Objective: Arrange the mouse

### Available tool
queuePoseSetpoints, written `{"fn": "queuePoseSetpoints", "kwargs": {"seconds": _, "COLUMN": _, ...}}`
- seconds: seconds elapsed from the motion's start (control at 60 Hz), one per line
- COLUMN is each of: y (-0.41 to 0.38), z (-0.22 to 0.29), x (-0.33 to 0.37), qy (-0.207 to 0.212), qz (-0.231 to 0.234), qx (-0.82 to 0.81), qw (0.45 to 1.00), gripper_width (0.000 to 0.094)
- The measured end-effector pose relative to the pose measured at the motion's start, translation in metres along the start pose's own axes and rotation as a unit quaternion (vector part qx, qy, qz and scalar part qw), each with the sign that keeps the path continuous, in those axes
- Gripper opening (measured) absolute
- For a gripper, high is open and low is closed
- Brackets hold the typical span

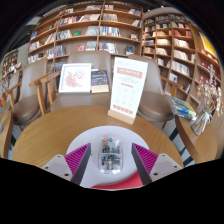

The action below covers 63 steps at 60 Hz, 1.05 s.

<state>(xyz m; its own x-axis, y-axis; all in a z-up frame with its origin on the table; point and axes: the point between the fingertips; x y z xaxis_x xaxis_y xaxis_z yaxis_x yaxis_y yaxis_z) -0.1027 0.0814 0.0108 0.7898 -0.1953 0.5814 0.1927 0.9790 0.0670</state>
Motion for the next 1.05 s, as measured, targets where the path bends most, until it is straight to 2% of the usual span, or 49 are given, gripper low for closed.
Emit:
{"fn": "queuePoseSetpoints", "kwargs": {"seconds": 0.183, "y": -0.005, "z": 0.001, "x": 0.111, "qy": 0.044, "qz": 0.015, "qx": -0.021, "qw": 0.999, "gripper_width": 0.0844}}
{"fn": "queuePoseSetpoints", "kwargs": {"seconds": 0.367, "y": -0.016, "z": -0.048, "x": 0.233, "qy": 0.063, "qz": 0.027, "qx": -0.017, "qw": 0.997, "gripper_width": 0.0849}}
{"fn": "queuePoseSetpoints", "kwargs": {"seconds": 0.533, "y": -0.015, "z": -0.098, "x": 0.308, "qy": 0.06, "qz": 0.031, "qx": -0.013, "qw": 0.998, "gripper_width": 0.0847}}
{"fn": "queuePoseSetpoints", "kwargs": {"seconds": 0.717, "y": -0.009, "z": -0.126, "x": 0.353, "qy": 0.068, "qz": 0.028, "qx": 0.003, "qw": 0.997, "gripper_width": 0.0849}}
{"fn": "queuePoseSetpoints", "kwargs": {"seconds": 1.05, "y": -0.014, "z": -0.143, "x": 0.367, "qy": 0.072, "qz": 0.022, "qx": 0.013, "qw": 0.997, "gripper_width": 0.085}}
Point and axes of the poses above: the point between the fingertips, and its own axes, seen from behind it with the camera up: y to the right, z up, x backward, against the way the camera looks, and after that the axes turned 2 degrees about -x, right-handed
